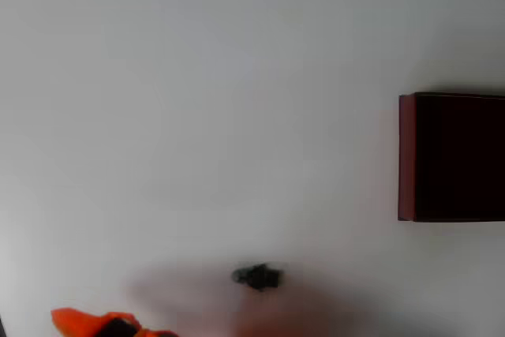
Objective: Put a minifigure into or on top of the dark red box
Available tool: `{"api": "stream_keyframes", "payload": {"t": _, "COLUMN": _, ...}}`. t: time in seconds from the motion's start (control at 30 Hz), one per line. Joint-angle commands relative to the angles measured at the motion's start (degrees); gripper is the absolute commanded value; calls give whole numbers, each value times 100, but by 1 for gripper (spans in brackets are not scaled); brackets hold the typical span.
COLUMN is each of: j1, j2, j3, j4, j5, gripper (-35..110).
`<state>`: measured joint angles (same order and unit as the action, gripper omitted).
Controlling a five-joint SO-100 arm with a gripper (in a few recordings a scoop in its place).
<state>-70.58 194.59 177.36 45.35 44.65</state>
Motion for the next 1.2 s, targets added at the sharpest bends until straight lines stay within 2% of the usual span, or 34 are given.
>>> {"api": "stream_keyframes", "payload": {"t": 0.0, "j1": 158, "j2": 97, "j3": -721, "j4": 993, "j5": 1195, "gripper": 1}}
{"api": "stream_keyframes", "payload": {"t": 0.27, "j1": 1793, "j2": 70, "j3": -1723, "j4": 3059, "j5": 2101, "gripper": 10}}
{"api": "stream_keyframes", "payload": {"t": 0.37, "j1": 2320, "j2": 70, "j3": -2048, "j4": 3410, "j5": 2013, "gripper": 11}}
{"api": "stream_keyframes", "payload": {"t": 0.6, "j1": 2698, "j2": -26, "j3": -2566, "j4": 4482, "j5": 1301, "gripper": 14}}
{"api": "stream_keyframes", "payload": {"t": 0.9, "j1": 2628, "j2": -299, "j3": -1600, "j4": 4201, "j5": 334, "gripper": 14}}
{"api": "stream_keyframes", "payload": {"t": 1.17, "j1": 2971, "j2": -1907, "j3": -2153, "j4": 3727, "j5": 97, "gripper": 15}}
